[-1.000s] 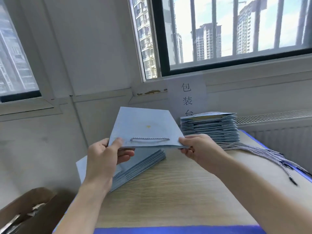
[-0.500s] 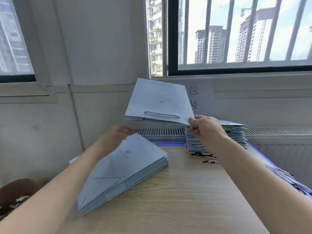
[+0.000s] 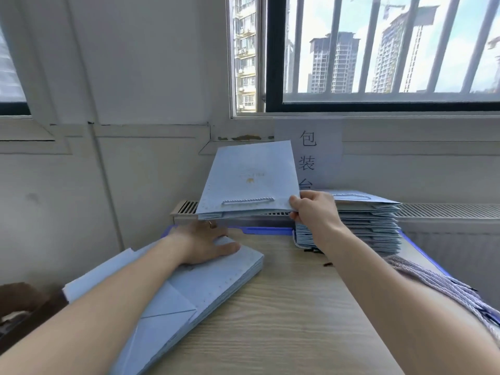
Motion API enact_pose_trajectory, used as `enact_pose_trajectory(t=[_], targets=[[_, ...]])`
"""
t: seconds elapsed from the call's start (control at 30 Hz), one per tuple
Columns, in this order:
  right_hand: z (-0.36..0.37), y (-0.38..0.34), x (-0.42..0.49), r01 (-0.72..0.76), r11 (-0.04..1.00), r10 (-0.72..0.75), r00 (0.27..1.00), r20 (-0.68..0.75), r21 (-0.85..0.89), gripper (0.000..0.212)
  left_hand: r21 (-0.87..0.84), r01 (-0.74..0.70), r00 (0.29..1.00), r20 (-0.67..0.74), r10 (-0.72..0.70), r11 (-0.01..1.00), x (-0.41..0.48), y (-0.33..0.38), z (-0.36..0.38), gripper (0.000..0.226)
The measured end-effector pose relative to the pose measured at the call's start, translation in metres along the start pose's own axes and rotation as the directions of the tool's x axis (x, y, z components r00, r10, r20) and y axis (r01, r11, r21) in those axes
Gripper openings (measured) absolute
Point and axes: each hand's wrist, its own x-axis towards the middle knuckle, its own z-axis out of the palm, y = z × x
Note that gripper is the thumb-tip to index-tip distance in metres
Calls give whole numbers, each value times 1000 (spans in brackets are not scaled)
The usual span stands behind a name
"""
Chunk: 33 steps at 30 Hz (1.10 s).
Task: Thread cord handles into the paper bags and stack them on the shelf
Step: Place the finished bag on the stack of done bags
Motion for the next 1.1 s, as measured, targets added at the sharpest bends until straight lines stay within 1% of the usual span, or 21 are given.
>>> enact_pose_trajectory(t=[0.13,0.2,0.3,0.37,0.43,0.47,0.5,0.53,0.57,0.6,0.63,0.67,0.7,0.73,0.8,0.87,0.9,0.93,1.03,1.07,1.1], targets=[[12,7,-4,-3,997,2,1000,-9,-77,20,36,69,995,-70,-67,997,-24,-4,8,81],[18,11,-4,-18,995,17,1000,-9,-94,20,20,82,995,-57,-80,996,-31,-8,10,84],[22,17,-3,-68,995,67,998,-8,-77,19,-6,118,993,-11,-118,993,-35,-15,9,76],[24,20,-1,-85,992,83,996,-32,-88,20,3,118,993,-15,-118,993,-37,-19,9,68],[26,24,-2,-78,989,72,996,-54,-129,24,-33,101,995,-2,-101,994,-41,-24,8,63],[28,26,-2,-68,985,59,996,-60,-160,26,-58,90,996,12,-90,994,-43,-27,9,66],[30,30,-1,-59,980,47,997,-65,-192,28,-87,83,997,9,-83,993,-46,-30,8,75],[31,31,-2,-63,972,48,996,-68,-225,29,-142,72,996,-37,-78,987,-47,-32,7,87],[33,33,-2,-67,965,49,996,-76,-252,30,-235,63,990,-108,-91,970,-46,-34,5,96],[35,35,-2,-73,959,52,995,-85,-274,32,-323,53,978,-175,-115,945,-43,-36,2,95],[37,37,-3,-73,952,47,995,-92,-297,34,-387,45,965,-221,-140,921,-38,-37,0,83],[39,39,-4,-68,944,39,995,-93,-324,34,-405,47,955,-251,-160,913,-32,-35,-2,67],[41,40,-5,-53,933,20,995,-93,-357,34,-370,52,951,-264,-159,927,-25,-34,-3,55],[42,42,-6,-36,918,-1,996,-93,-395,35,-310,47,959,-253,-130,950,-18,-31,-5,49],[44,43,-9,-7,888,-33,996,-79,-461,41,-233,13,983,-175,-55,972,-4,-23,-6,47],[44,45,-11,19,832,-53,998,-46,-554,42,-205,18,996,-87,-37,979,10,-17,-5,48],[44,46,-11,37,784,-66,998,-25,-619,40,-188,28,997,-66,-41,982,16,-13,-6,47],[44,48,-11,58,718,-78,997,2,-693,36,-177,38,997,-59,-49,983,21,-12,-6,46],[42,49,-14,140,437,-130,987,91,-888,22,-151,61,995,-66,-71,987,28,-8,-8,45],[42,47,-15,161,370,-157,981,110,-915,20,-153,66,995,-67,-77,986,28,-8,-7,45],[42,45,-17,180,329,-184,975,124,-927,20,-167,76,994,-70,-88,983,28,-9,-7,44]])
